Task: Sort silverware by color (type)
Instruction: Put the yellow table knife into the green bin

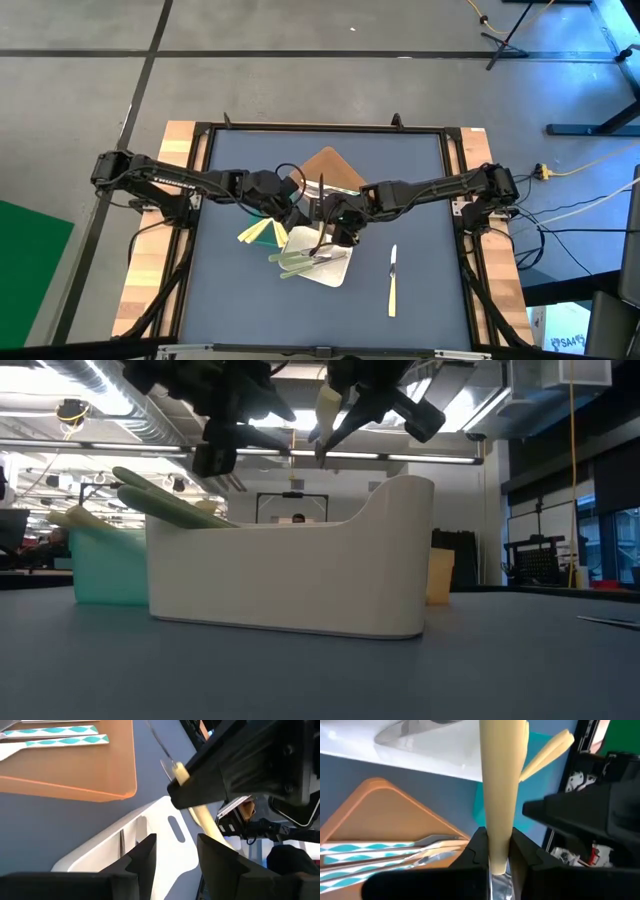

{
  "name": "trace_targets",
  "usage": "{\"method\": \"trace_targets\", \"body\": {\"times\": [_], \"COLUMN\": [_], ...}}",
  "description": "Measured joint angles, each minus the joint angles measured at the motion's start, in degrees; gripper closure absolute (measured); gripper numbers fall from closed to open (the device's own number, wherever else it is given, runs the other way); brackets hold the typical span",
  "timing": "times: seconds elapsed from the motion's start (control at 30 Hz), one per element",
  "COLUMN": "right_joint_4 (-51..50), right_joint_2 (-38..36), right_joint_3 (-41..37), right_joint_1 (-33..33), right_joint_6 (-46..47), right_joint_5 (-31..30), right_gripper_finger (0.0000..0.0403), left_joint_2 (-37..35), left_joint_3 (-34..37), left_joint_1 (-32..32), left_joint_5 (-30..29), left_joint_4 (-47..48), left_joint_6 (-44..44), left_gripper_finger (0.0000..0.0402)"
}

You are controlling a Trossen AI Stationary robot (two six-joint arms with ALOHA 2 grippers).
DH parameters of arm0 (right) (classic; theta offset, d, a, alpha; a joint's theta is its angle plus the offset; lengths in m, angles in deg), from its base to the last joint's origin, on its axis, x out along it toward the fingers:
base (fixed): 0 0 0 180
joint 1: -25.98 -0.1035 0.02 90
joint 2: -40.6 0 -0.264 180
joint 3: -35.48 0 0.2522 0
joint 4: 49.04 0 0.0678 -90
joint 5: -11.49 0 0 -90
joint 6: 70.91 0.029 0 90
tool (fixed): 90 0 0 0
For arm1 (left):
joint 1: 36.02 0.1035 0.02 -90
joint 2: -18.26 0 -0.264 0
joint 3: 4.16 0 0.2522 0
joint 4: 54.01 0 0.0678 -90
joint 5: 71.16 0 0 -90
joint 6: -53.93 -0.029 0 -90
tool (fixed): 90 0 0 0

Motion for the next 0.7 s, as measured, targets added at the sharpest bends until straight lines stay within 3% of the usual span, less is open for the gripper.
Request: {"method": "trace_targets", "body": {"times": [0.7], "right_joint_4": [-0.8], "right_joint_2": [-1.7], "right_joint_3": [0.0], "right_joint_1": [-2.0], "right_joint_6": [0.8], "right_joint_5": [-3.0], "right_gripper_finger": [0.0382], "left_joint_2": [0.0], "left_joint_3": [0.0], "left_joint_1": [0.5], "left_joint_5": [-1.3], "left_joint_4": [3.5], "left_joint_6": [1.0], "left_gripper_finger": [0.0266]}}
